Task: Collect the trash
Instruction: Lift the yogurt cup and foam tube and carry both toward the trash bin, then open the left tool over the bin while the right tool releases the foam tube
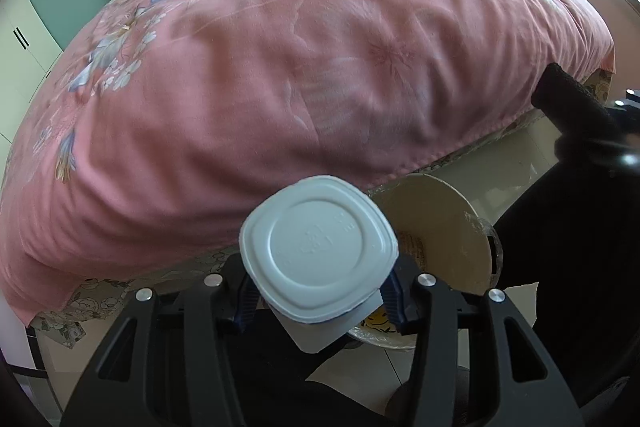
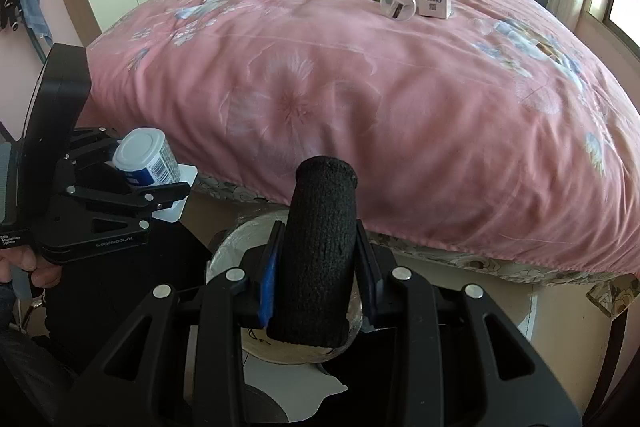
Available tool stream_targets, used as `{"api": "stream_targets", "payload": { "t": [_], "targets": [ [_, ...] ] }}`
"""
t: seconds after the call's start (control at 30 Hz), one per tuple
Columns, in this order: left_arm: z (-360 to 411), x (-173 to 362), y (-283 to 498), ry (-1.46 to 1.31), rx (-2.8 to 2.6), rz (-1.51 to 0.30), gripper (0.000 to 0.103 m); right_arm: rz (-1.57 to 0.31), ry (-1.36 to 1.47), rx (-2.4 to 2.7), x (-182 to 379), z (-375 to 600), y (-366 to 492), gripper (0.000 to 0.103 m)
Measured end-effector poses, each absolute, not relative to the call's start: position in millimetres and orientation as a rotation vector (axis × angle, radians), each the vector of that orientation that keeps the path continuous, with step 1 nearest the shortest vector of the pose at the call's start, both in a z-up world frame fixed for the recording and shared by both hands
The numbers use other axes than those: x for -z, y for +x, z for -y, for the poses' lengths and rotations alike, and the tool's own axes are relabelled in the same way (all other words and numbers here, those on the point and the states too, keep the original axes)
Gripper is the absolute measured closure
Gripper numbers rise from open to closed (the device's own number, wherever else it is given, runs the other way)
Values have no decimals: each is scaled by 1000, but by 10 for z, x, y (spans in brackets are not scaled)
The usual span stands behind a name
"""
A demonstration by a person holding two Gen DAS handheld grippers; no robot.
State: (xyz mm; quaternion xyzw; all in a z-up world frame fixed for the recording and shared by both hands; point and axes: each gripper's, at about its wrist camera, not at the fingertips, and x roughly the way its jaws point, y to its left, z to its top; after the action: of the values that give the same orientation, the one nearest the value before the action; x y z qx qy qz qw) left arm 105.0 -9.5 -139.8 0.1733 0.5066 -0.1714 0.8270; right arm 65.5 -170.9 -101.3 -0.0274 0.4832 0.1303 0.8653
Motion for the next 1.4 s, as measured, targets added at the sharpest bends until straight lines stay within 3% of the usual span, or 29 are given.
{"api": "stream_targets", "payload": {
  "t": [0.73,1.4],
  "targets": [
    [419,2395,890,407,444,-1301,50,-1193,-76,-394,1814,1271,622,69],
    [515,2742,985,409,470,-1389,50,-1282,-87,-402,2141,1231,739,69]
  ]
}}
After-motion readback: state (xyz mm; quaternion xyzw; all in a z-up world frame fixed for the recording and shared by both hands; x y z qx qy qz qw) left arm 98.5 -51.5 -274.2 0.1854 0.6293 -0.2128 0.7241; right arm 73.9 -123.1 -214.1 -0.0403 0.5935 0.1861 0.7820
